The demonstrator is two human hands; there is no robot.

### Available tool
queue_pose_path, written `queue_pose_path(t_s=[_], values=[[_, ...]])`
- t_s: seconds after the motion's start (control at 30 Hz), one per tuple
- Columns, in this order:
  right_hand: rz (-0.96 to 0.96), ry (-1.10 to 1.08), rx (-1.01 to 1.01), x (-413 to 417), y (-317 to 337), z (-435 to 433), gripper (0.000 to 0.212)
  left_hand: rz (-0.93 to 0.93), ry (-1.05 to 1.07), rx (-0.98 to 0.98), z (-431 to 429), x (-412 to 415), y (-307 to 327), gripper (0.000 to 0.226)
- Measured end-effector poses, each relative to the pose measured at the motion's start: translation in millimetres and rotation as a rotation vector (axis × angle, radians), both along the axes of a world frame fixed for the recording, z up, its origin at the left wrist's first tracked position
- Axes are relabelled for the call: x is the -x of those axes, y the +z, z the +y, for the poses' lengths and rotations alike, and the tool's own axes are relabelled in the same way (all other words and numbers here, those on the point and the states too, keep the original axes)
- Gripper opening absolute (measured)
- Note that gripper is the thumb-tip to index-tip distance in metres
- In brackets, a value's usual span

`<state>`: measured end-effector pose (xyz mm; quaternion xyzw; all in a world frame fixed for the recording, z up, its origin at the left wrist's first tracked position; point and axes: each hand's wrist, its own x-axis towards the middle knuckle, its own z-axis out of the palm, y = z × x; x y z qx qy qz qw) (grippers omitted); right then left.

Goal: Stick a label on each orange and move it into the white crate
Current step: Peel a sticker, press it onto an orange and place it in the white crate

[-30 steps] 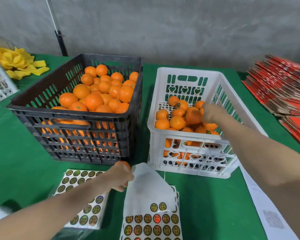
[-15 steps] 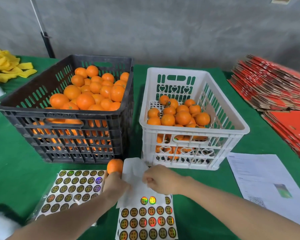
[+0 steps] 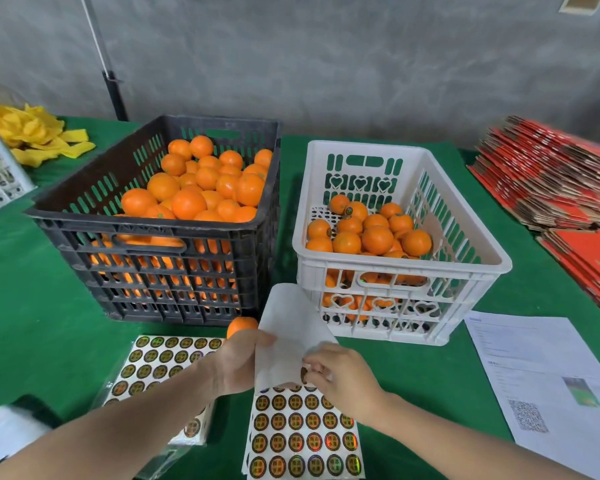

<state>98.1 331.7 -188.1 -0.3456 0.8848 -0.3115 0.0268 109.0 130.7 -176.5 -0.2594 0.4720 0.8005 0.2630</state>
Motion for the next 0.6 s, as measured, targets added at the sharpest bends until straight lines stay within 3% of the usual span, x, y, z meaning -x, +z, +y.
queue_pose_path(t_s=[0.1, 0.37, 0.5, 0.6], values=[[0.074, -0.020, 0.054, -5, 6, -1, 0.019, 0.037, -0.018, -0.033, 3, -4, 6, 0.043], [0.188, 0.016, 0.098, -9, 20, -5, 0.008, 0.088, -0.079, 0.103, 3, 0, 14, 0.029], [0.104, 0.017, 0.229, -8, 28, -8, 0.004, 0.075, -0.103, 0.126, -11, 3, 7, 0.038], [-0.004, -0.083, 0.333, 6, 45, -16, 0.005, 0.081, -0.236, 0.216, -15, -2, 5, 0.044]])
